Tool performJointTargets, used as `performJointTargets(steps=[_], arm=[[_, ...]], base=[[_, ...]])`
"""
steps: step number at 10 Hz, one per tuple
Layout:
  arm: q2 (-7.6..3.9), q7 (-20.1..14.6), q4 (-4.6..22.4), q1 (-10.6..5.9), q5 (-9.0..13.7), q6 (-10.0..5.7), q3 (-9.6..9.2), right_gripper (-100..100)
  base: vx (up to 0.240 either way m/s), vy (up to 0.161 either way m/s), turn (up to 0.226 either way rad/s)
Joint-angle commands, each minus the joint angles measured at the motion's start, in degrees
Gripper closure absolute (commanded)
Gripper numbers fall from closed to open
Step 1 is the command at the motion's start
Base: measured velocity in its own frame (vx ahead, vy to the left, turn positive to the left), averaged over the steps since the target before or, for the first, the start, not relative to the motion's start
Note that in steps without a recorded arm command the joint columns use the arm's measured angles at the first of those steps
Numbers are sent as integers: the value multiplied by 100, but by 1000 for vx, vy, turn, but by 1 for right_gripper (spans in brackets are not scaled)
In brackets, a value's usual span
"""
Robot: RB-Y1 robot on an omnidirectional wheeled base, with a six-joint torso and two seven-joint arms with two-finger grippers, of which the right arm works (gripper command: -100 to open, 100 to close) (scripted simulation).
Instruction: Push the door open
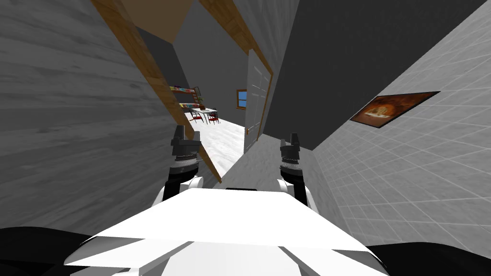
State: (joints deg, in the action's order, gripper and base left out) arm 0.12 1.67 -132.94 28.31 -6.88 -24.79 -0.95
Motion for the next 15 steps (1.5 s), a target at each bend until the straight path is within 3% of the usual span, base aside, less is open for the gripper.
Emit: performJointTargets(steps=[1, 6, 15], arm=[[-58, -25, 168, -69, 13, -41, -114, -100], [-208, -107, 715, -294, 54, -173, -484, -100], [-467, -305, 2029, -833, 154, -492, -1372, -100]], base=[[110, -20, -10], [188, -44, -4], [168, -53, -5]])
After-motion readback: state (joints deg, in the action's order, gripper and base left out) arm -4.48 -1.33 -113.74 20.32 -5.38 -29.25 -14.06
